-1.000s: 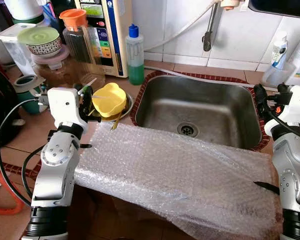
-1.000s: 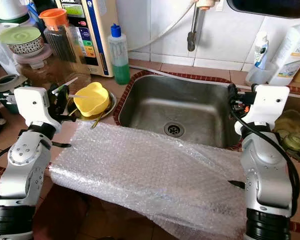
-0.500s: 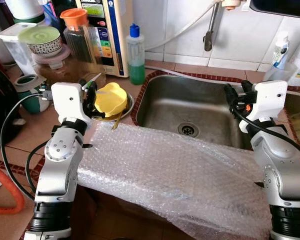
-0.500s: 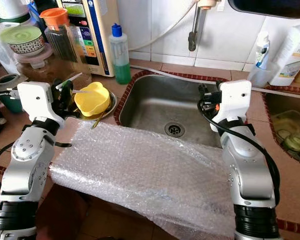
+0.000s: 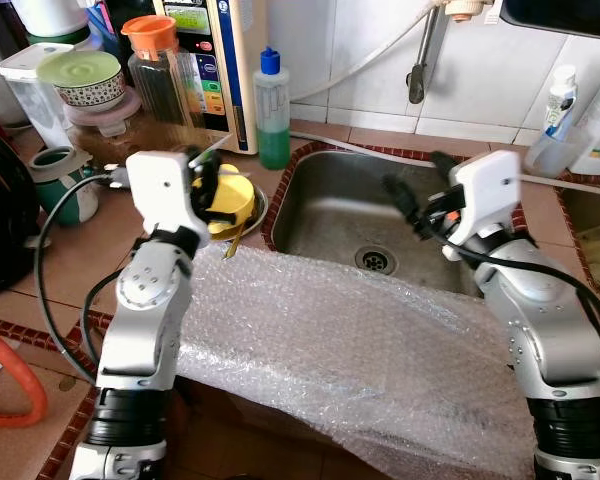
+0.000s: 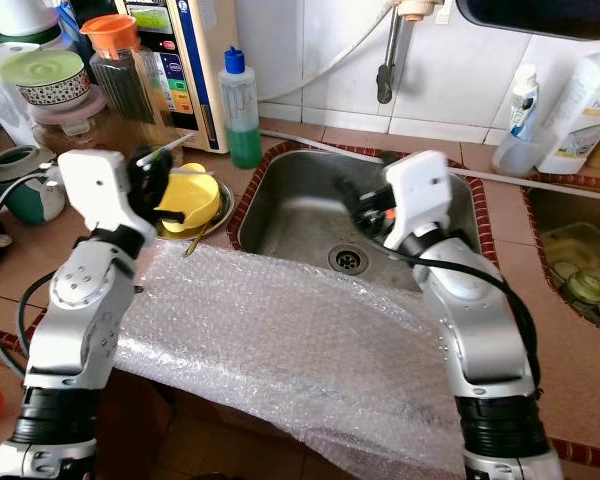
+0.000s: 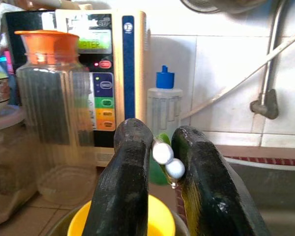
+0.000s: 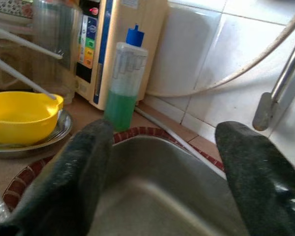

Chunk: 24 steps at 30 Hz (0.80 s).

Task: Kitchen organization

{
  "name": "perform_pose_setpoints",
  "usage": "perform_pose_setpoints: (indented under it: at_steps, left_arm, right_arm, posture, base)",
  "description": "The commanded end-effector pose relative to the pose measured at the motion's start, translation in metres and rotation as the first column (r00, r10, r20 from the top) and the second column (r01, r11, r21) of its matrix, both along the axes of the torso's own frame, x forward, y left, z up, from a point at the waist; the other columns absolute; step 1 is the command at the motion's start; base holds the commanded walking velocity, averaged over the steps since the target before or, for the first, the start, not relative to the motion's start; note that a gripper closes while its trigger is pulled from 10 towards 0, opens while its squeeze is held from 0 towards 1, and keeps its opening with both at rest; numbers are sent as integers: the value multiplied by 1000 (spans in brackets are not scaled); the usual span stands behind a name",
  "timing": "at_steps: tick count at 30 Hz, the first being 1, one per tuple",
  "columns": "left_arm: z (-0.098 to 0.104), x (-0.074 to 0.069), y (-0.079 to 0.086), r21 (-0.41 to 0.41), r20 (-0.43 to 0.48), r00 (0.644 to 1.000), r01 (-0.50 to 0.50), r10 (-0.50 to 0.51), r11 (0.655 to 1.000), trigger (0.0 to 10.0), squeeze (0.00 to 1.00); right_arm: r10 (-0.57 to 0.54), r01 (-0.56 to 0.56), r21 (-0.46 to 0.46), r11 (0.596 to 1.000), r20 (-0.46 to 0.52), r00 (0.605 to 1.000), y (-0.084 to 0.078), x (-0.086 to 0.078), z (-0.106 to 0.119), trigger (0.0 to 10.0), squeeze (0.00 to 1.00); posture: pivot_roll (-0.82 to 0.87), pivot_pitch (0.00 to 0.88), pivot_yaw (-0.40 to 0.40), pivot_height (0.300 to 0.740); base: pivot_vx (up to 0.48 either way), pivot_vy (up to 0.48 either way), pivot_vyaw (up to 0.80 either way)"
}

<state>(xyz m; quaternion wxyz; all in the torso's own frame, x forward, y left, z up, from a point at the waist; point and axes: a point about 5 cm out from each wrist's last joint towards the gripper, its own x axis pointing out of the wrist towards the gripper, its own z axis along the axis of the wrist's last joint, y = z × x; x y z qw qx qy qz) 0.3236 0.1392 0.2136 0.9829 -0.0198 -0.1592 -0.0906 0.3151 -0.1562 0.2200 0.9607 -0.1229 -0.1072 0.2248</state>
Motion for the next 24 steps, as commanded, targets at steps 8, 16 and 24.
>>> perform_pose_setpoints:
  at_steps: [8, 16, 24]
  left_arm:
    - [3, 3, -15, -56, -6, 996, 93, -93, 994, 10000, 0]
    - [11, 5, -41, -69, -3, 974, 227, -228, 971, 10000, 0]
    - [11, 2, -52, -69, -13, 957, 287, -288, 955, 10000, 0]
  right_arm:
    - [102, -99, -95, 991, 29, 994, 9, 4, 5, 10000, 1000]
    - [204, -198, -172, 965, 14, 979, 22, 8, 1, 10000, 1000]
    - [221, -202, -259, 945, 46, 974, 29, 13, -1, 10000, 1000]
  posture:
    - [38, 37, -2, 740]
    - [51, 45, -3, 740]
    - [55, 50, -2, 740]
  base:
    - [0, 0, 0]
    - [0, 0, 0]
    - [0, 0, 0]
